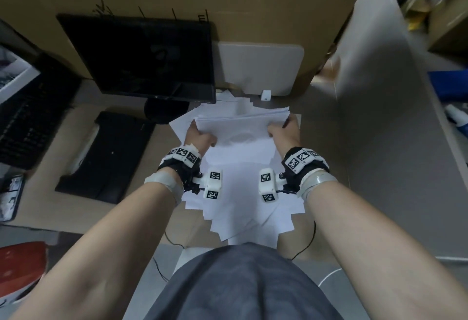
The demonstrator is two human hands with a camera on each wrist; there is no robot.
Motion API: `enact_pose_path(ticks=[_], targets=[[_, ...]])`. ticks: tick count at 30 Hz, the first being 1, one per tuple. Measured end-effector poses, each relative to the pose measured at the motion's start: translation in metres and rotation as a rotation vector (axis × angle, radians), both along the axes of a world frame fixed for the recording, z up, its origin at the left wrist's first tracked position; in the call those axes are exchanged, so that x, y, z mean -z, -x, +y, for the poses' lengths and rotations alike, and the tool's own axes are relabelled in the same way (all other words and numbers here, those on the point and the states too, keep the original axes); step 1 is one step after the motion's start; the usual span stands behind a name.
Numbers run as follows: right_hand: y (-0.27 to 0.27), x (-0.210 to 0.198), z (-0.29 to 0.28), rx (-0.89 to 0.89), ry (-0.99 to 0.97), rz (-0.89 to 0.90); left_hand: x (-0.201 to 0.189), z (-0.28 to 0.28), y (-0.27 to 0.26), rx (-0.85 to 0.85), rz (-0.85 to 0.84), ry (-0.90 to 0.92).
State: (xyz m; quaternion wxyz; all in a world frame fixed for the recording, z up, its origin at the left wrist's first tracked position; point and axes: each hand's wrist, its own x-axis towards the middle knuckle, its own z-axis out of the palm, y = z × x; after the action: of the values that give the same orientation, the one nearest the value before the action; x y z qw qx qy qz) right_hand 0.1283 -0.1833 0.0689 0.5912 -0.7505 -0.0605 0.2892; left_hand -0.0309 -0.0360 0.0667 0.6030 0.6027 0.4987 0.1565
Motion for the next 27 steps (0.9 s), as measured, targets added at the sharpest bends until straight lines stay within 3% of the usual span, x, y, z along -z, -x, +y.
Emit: enact_pose_path(ticks=[7,11,16,23,27], targets=[[0.013,-0.003,-0.01,-0.161,0.076,-0.079,-0.011,-0.016,0.007,-0.001,-0.018,-0.007],[0.012,0.005,-0.016,-0.23,0.152,-0.074,-0.002,-0.008,0.007,0.06,0.053,-0.011],[0.015,0.009,-0.008,-0.102,0.071,0.008,0.005,0.005,0.005,0.052,0.109,-0.001],[0.021,0.032,0.006,-0.073,0.157,0.094,0.032,0.035,-0.005,0.26,0.222,0.092],[0.022,0.056,0.029,0.016,0.241,0.091,0.061,0.053,-0.01,0.271,0.183,0.17]])
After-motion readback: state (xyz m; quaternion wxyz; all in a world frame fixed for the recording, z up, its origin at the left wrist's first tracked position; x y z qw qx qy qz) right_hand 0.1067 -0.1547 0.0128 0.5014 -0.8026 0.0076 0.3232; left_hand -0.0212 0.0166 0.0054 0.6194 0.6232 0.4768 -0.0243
